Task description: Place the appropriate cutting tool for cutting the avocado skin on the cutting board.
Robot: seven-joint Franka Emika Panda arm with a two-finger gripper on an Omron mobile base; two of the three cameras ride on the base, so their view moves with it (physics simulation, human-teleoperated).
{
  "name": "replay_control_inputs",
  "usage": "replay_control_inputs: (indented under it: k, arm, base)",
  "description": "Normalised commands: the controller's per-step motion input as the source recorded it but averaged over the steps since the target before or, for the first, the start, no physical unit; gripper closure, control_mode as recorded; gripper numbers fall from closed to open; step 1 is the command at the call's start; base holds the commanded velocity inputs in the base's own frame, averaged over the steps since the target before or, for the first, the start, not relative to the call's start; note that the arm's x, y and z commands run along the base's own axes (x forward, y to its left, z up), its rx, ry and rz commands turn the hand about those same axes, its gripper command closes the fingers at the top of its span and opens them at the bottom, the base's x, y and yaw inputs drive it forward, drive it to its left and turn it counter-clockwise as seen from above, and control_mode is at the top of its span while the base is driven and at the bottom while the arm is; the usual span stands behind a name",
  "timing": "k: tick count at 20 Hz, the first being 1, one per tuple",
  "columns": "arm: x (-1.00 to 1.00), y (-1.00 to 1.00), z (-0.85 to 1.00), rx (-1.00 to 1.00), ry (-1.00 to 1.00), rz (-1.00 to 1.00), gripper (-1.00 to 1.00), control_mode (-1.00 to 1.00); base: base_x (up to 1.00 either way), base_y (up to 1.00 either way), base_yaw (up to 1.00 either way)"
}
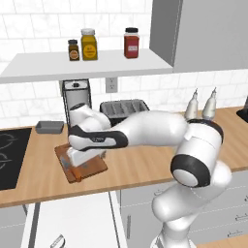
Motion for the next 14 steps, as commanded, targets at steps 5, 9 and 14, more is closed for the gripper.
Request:
replay_control_inputs:
  k: [5,9,14]
  arm:
    - [-0.30,-0.65,0.22,0.00,-0.08,-0.02,-1.00,-1.00]
    - [-0.41,-0.71,0.09,0.00,-0.11,-0.02,-1.00,-1.00]
    - [-0.38,-0.71,0.18,0.01,-0.11,-0.02,-1.00,-1.00]
  base:
    - [0.00,0.00,0.00]
    - [0.00,0.00,0.00]
    - [0.00,0.00,0.00]
